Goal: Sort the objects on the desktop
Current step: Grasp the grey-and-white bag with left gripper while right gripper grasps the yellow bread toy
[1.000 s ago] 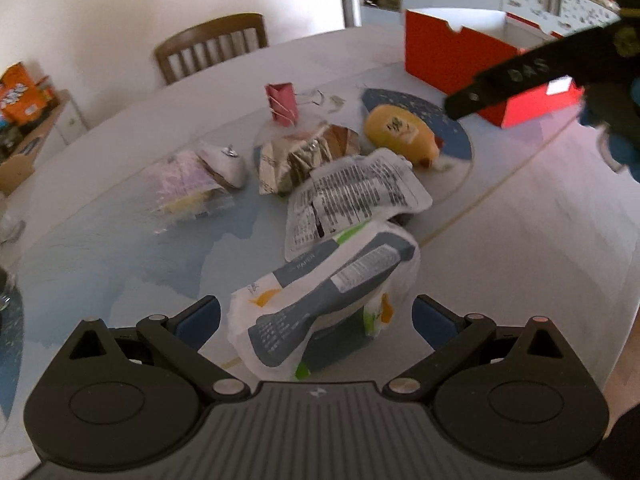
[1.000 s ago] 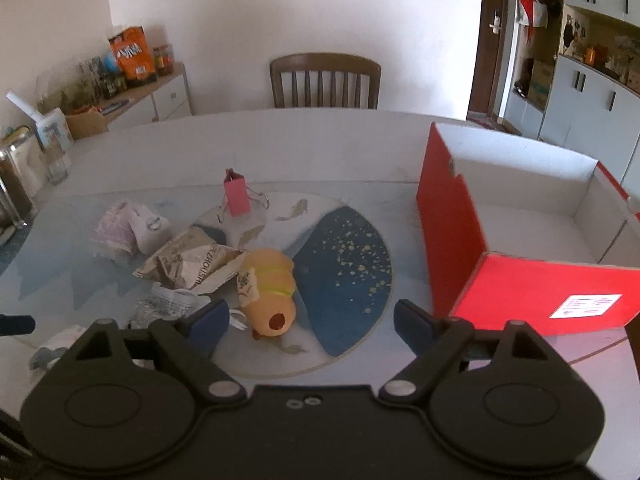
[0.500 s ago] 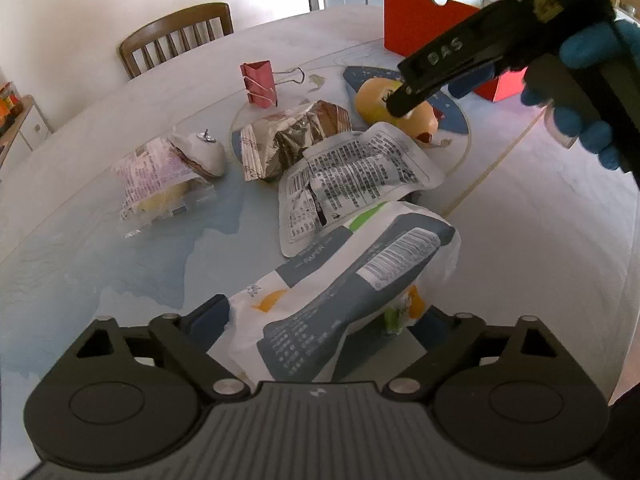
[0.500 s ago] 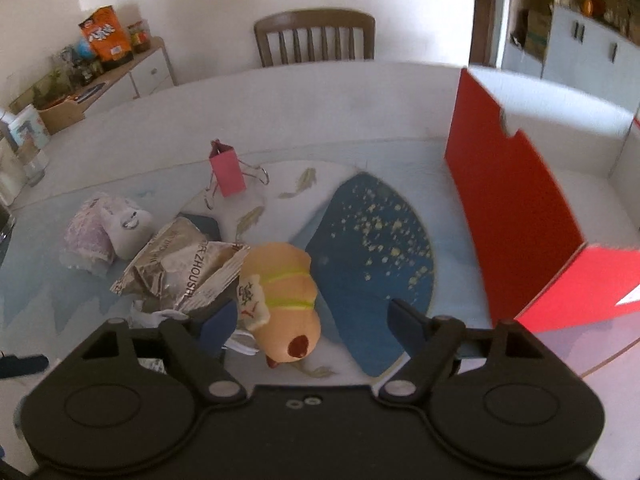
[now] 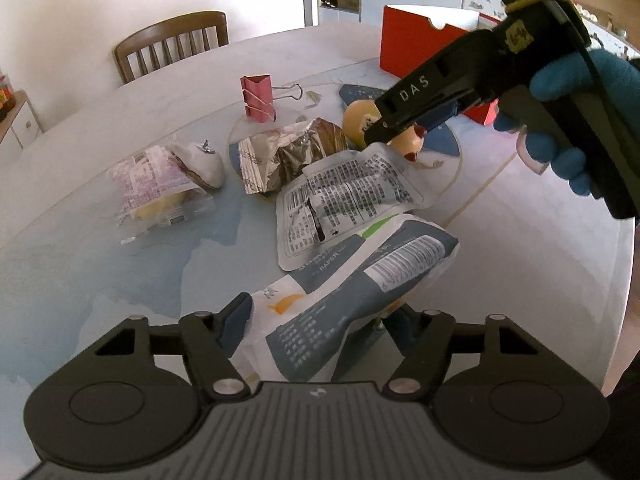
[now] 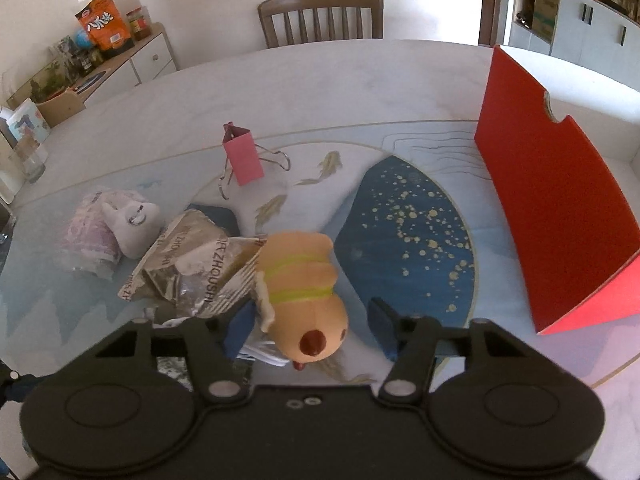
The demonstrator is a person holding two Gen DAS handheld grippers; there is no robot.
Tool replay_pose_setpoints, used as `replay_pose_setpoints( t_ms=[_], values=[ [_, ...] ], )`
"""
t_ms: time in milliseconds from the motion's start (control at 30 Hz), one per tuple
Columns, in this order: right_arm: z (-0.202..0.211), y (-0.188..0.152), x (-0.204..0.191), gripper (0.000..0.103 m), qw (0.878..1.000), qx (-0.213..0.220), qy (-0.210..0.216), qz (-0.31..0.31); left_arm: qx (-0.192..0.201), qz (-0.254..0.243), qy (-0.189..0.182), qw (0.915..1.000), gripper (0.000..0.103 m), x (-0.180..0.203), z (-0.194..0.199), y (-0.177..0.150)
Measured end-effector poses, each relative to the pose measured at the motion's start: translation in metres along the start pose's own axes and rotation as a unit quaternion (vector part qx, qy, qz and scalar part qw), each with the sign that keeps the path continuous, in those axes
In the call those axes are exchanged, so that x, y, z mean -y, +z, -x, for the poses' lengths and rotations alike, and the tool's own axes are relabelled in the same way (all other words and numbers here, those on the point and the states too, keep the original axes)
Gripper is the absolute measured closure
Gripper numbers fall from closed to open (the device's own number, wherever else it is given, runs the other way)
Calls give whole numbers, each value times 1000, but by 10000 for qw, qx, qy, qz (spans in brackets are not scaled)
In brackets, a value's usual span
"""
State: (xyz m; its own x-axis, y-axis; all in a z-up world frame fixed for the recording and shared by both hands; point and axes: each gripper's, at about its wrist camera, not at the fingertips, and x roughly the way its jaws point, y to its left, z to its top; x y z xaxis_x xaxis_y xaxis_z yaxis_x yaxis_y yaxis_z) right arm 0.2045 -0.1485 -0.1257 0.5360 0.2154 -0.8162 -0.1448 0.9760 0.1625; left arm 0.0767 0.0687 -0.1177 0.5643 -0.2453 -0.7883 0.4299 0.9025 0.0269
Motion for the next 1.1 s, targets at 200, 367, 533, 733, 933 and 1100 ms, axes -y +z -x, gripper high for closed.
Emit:
replay_pose_setpoints(
  t_ms=[200,367,533,733,933,1100],
  values=[
    [4,1,-1,54,9999,-37,8,-118,96,40,-99,9999,42,-3,8,2],
    [7,3,-4,57,9999,10,-57,-114,149,81,-131,9998,47,-6,14,3],
    [14,4,-7,58,9999,73,-134,-76,142,174,-237,9995,51,-9,16,3],
    [21,1,-8,59,9997,61,-205,-90,186,282,-266,9991,52,-12,19,3],
    [31,-2,-8,59,9997,63,-203,-133,196,380,-266,9987,77,-14,23,4],
    [42,-6,-3,59,9997,80,-143,-171,197,411,-211,9987,81,-12,25,4]
  ],
)
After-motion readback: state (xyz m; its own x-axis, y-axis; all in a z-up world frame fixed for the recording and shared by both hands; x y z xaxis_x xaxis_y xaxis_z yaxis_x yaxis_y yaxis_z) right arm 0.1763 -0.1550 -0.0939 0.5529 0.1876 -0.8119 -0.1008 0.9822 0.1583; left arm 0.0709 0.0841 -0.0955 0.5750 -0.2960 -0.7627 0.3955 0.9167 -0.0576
